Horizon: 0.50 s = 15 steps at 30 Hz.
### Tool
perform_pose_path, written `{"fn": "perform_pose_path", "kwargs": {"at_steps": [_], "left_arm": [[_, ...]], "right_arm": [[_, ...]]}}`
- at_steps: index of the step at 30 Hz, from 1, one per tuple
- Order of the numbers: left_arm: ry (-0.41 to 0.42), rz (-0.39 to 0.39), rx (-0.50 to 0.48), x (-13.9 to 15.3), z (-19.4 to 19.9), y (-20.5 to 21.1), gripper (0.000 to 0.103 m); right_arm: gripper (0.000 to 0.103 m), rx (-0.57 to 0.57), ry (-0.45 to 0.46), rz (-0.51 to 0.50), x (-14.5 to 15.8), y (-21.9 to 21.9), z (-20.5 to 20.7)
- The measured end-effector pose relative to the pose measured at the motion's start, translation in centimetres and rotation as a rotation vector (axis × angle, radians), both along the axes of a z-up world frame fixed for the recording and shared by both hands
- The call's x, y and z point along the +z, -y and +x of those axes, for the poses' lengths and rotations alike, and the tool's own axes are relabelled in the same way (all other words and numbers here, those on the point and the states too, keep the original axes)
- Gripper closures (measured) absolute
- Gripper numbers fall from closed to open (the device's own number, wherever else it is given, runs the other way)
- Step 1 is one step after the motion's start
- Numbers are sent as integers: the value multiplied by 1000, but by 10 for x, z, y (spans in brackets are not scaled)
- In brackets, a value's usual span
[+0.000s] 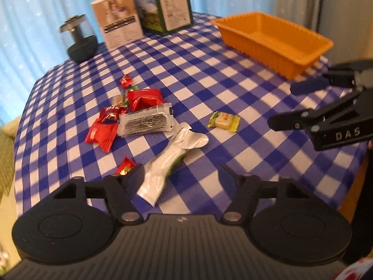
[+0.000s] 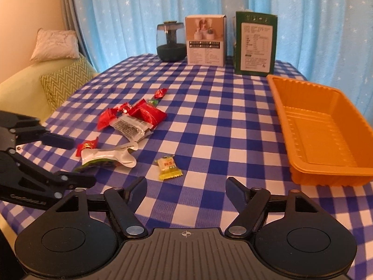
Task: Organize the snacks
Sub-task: 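Grasp the white-and-green snack bag with the left tool while the right tool grasps the yellow candy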
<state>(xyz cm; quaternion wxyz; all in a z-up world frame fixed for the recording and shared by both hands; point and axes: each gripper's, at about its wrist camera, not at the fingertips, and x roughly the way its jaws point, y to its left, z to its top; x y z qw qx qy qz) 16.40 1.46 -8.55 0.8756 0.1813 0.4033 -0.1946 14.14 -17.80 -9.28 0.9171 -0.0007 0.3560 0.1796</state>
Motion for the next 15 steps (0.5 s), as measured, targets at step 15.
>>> {"fn": "perform_pose_path", "kwargs": {"at_steps": [15], "left_arm": [[4, 63, -77, -29, 40, -4, 71]], "right_arm": [[43, 84, -11, 9, -26, -24, 40]]}}
